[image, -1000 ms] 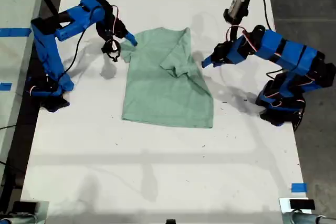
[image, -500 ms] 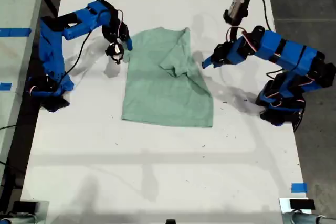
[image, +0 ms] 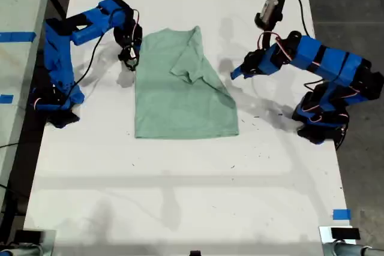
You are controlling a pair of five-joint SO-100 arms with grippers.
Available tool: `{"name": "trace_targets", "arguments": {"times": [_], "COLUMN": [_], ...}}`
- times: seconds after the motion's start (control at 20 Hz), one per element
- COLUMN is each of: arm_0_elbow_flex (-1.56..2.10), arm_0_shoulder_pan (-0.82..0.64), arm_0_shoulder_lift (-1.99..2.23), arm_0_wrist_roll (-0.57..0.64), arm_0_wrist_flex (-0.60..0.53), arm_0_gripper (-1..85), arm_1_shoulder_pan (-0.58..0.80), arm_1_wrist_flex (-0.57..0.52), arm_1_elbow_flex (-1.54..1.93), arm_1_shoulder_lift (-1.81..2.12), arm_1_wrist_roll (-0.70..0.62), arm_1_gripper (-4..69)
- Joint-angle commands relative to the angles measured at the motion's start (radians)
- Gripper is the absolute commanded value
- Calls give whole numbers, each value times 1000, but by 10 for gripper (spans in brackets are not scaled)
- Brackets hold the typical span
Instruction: Fold tshirt
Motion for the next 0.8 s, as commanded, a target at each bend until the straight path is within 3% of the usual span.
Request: {"name": "trace_targets", "arguments": {"times": [0.0,0.2,0.5,0.75], "arm_0_elbow_flex": [-26,-153,-437,-529], "arm_0_shoulder_pan": [-21,37,198,311], "arm_0_shoulder_lift": [206,268,41,-75], "arm_0_wrist_roll": [-2,-3,-43,-57], "arm_0_wrist_flex": [63,143,135,-11], "arm_0_gripper": [0,0,0,0], "arm_1_shoulder_pan": [-5,-3,-6,-11], "arm_1_wrist_flex": [-25,-38,-37,-34], "arm_1_elbow_flex": [0,11,14,25], "arm_1_shoulder_lift": [43,43,46,54], "arm_1_wrist_roll": [9,11,14,21], "arm_1_gripper": [149,148,148,147]}}
